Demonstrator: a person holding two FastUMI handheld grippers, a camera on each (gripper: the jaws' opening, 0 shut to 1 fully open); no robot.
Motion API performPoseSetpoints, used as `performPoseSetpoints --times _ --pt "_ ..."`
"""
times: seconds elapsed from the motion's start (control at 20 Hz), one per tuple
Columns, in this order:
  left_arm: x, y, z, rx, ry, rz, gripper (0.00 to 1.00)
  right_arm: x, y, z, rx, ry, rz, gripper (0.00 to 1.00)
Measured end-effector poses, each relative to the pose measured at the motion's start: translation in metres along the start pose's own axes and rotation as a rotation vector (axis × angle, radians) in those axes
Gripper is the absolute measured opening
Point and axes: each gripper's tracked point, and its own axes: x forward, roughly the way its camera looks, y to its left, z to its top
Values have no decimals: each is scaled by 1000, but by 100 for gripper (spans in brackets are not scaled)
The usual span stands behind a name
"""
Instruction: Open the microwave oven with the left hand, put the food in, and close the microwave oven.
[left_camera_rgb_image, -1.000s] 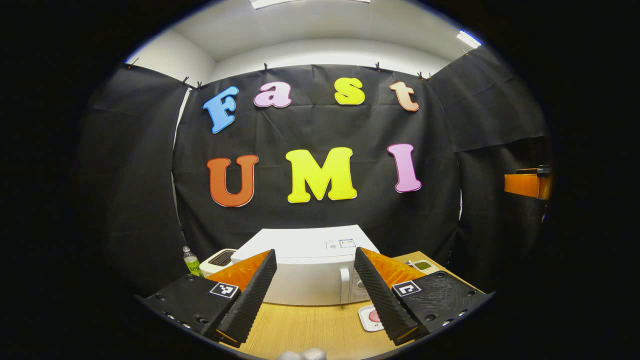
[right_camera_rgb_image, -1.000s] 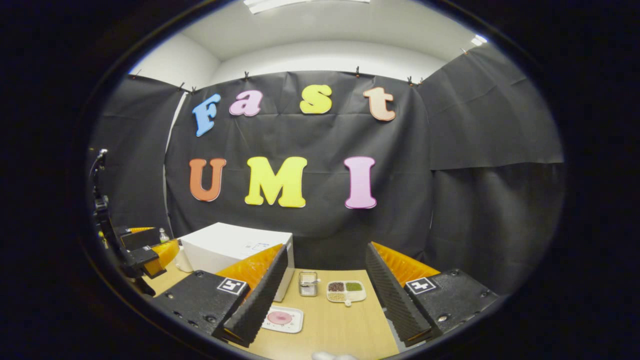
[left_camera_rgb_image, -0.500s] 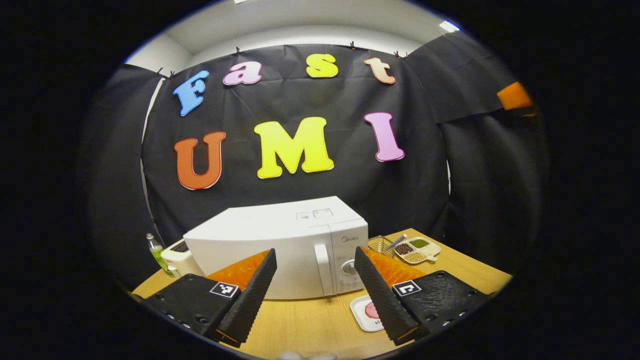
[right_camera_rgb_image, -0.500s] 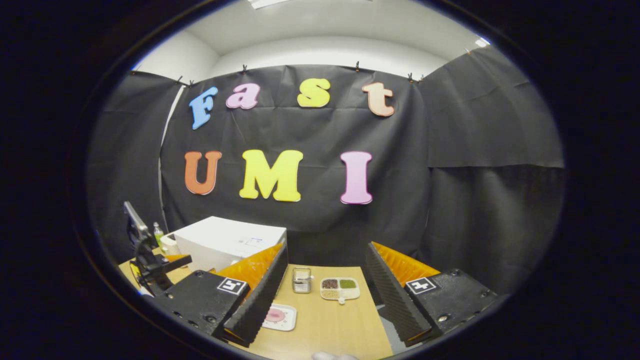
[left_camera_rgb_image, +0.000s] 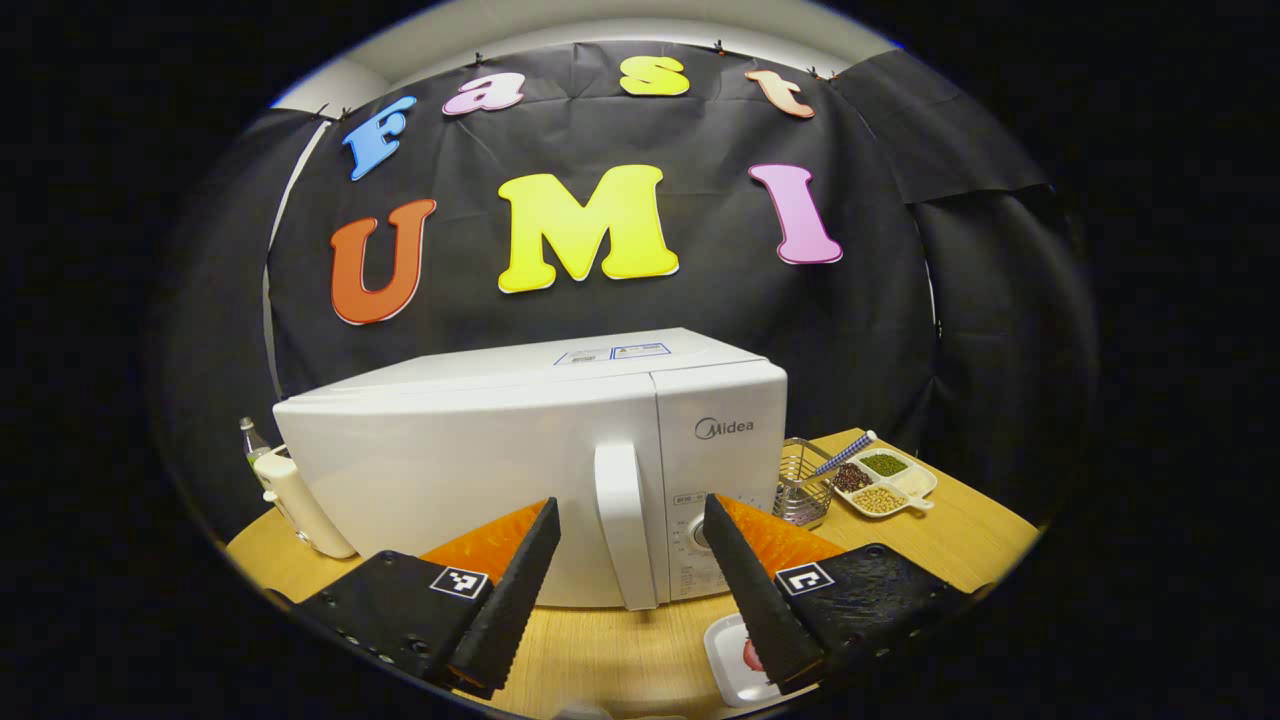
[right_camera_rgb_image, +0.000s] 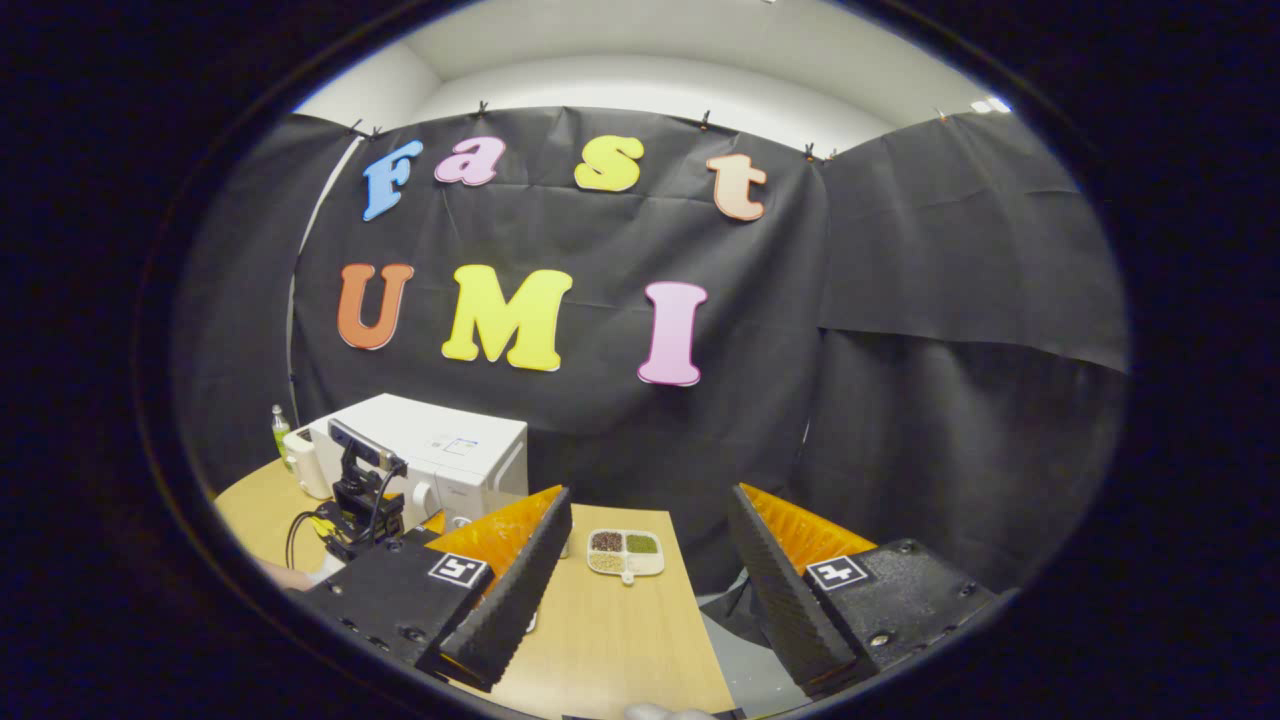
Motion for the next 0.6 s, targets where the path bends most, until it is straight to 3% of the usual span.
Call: performPoseSetpoints --times 0.15,0.2,0.25,0.3,0.4,0.45,0.6 --pt "7 0 -3 -29 7 -1 73 3 1 -6 23 21 1 100" --pt "8 -4 -6 -38 13 -19 56 4 4 -8 29 28 6 96" --pt "9 -6 -7 -45 12 -28 57 3 6 -7 33 32 12 100" --pt "11 -6 -8 -51 12 -31 54 4 6 -8 31 31 10 96" --pt "14 3 -8 -52 11 -11 43 2 6 -6 20 27 7 100" --pt "16 1 -9 -66 7 -21 27 0 7 -5 15 24 9 96" --pt "14 0 -10 -80 15 -50 23 -2 9 -2 13 19 13 100"
